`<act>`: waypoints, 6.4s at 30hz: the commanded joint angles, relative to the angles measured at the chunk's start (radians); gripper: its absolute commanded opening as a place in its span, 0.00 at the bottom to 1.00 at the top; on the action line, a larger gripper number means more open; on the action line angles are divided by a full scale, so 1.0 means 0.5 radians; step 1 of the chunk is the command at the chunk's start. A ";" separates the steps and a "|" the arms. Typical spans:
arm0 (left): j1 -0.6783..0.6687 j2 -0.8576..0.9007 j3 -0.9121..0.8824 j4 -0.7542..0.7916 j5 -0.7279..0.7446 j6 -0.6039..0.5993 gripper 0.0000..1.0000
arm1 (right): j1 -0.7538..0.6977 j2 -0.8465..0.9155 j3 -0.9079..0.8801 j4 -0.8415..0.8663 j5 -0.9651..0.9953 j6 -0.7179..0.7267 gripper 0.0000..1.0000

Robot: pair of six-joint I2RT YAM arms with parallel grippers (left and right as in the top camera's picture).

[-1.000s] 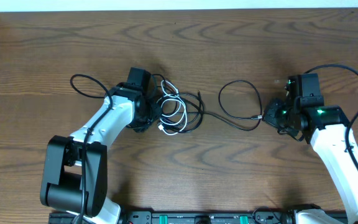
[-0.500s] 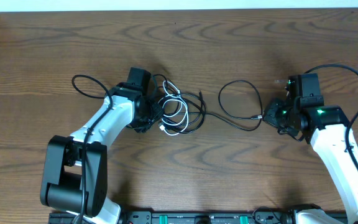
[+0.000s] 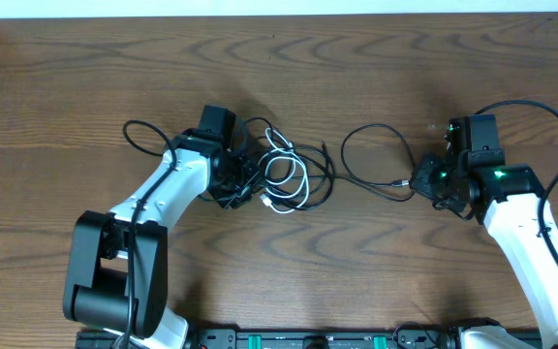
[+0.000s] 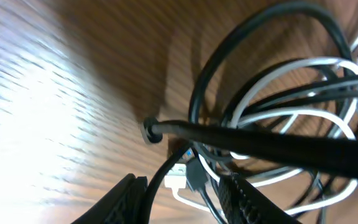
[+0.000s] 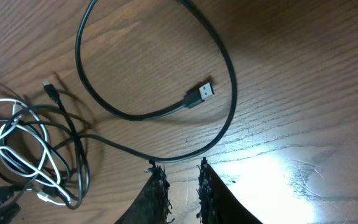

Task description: Untangle cables

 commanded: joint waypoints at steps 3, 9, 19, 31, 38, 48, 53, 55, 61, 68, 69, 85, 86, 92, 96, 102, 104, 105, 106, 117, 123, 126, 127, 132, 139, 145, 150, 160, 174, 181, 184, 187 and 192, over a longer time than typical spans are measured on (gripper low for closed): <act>-0.129 0.005 0.004 -0.005 0.046 -0.010 0.38 | 0.005 0.001 0.003 -0.001 0.030 -0.007 0.17; -0.217 -0.068 0.004 -0.010 -0.318 0.027 0.52 | 0.005 0.001 0.003 -0.002 0.031 -0.008 0.22; -0.311 -0.678 0.008 0.084 -0.485 0.654 0.81 | 0.005 0.001 0.003 0.063 0.031 -0.007 0.31; -0.311 -0.862 0.008 0.294 -0.952 0.741 0.90 | 0.005 0.001 0.003 0.070 0.030 -0.008 0.41; -0.311 -0.748 0.008 0.375 -1.044 0.825 0.91 | 0.005 0.001 0.003 0.058 0.031 -0.008 0.46; -0.311 -0.395 0.008 0.661 -1.094 1.161 0.91 | 0.005 0.001 0.002 0.044 0.029 -0.006 0.51; -0.311 -0.204 0.008 0.957 -1.094 1.167 0.92 | 0.005 0.001 0.002 0.043 0.030 -0.005 0.53; -0.311 -0.141 0.008 1.082 -1.093 1.183 0.92 | 0.005 0.001 0.002 0.044 0.031 -0.001 0.54; -0.311 0.066 0.008 1.453 -1.093 1.444 0.86 | 0.005 0.001 0.002 0.043 0.031 -0.001 0.44; -0.311 0.221 0.008 1.583 -1.093 1.585 0.61 | 0.005 0.001 0.002 0.047 0.031 0.002 0.36; -0.311 0.225 0.008 1.583 -1.093 1.586 0.56 | 0.005 0.001 0.002 0.047 0.031 0.002 0.36; -0.257 0.228 0.008 1.144 -1.096 1.584 0.15 | 0.005 0.001 0.002 0.042 0.029 0.090 0.32; -0.255 0.228 0.008 1.103 -1.095 1.583 0.14 | 0.005 0.001 0.002 0.041 0.029 0.090 0.32; -0.255 0.228 0.008 0.883 -1.094 1.567 0.08 | 0.005 0.001 0.002 0.043 0.029 0.090 0.32; -0.257 0.228 0.008 0.685 -1.085 1.316 0.08 | 0.005 0.001 0.002 0.043 0.030 0.090 0.32; -0.293 0.227 0.008 0.412 -0.801 1.147 0.08 | 0.005 0.001 0.002 0.044 0.031 0.090 0.34; -0.318 0.225 0.008 0.337 -0.700 1.069 0.08 | 0.005 0.001 0.002 0.044 0.031 0.090 0.34; -0.336 0.224 0.008 0.298 -0.658 1.012 0.07 | 0.005 0.001 0.002 0.044 0.031 0.090 0.34; -0.357 0.218 0.008 0.254 -0.618 0.935 0.07 | 0.005 0.001 0.002 0.044 0.031 0.090 0.34; -0.654 -0.086 0.008 0.118 -0.782 0.623 0.07 | 0.005 0.001 0.002 0.042 0.031 0.089 0.37; -0.647 -0.426 0.008 0.224 -1.135 0.635 0.08 | 0.005 0.001 0.002 0.045 0.032 0.089 0.39; -0.647 -0.461 0.008 0.504 -1.146 0.900 0.08 | 0.005 0.001 0.002 0.050 0.031 0.089 0.39; -0.647 -0.449 0.008 0.594 -1.147 0.984 0.08 | 0.005 0.001 0.002 0.050 0.031 0.089 0.39; -0.614 -0.281 0.008 1.038 -1.147 1.302 0.13 | 0.005 0.001 0.002 0.043 0.031 0.089 0.38; -0.412 0.063 0.008 1.344 -1.147 1.328 0.08 | 0.005 0.001 0.002 0.039 0.030 0.089 0.38; -0.300 0.296 0.008 1.413 -1.146 1.270 0.08 | 0.005 0.001 0.002 0.026 0.029 0.089 0.34; -0.312 0.345 0.008 1.230 -1.051 1.209 0.07 | 0.005 0.001 0.001 0.016 0.030 0.089 0.33; -0.331 0.140 0.008 0.514 -0.951 1.039 0.07 | 0.005 0.001 0.001 0.014 0.030 0.089 0.34; -0.311 -0.172 0.008 0.436 -0.539 0.916 0.08 | 0.243 0.001 0.001 0.092 -0.195 0.122 0.43; -0.203 -0.358 0.008 0.452 -0.555 0.900 0.07 | 0.564 0.026 0.001 0.378 -0.275 0.297 0.42; -0.144 -0.454 0.008 0.452 -0.555 0.900 0.07 | 0.697 0.090 0.001 0.573 -0.254 0.298 0.42; -0.091 -0.542 0.008 0.451 -0.555 0.900 0.08 | 0.800 0.199 0.001 0.759 -0.255 0.300 0.41; -0.029 -0.635 0.008 0.449 -0.555 0.900 0.07 | 0.912 0.427 0.001 0.974 -0.272 0.299 0.42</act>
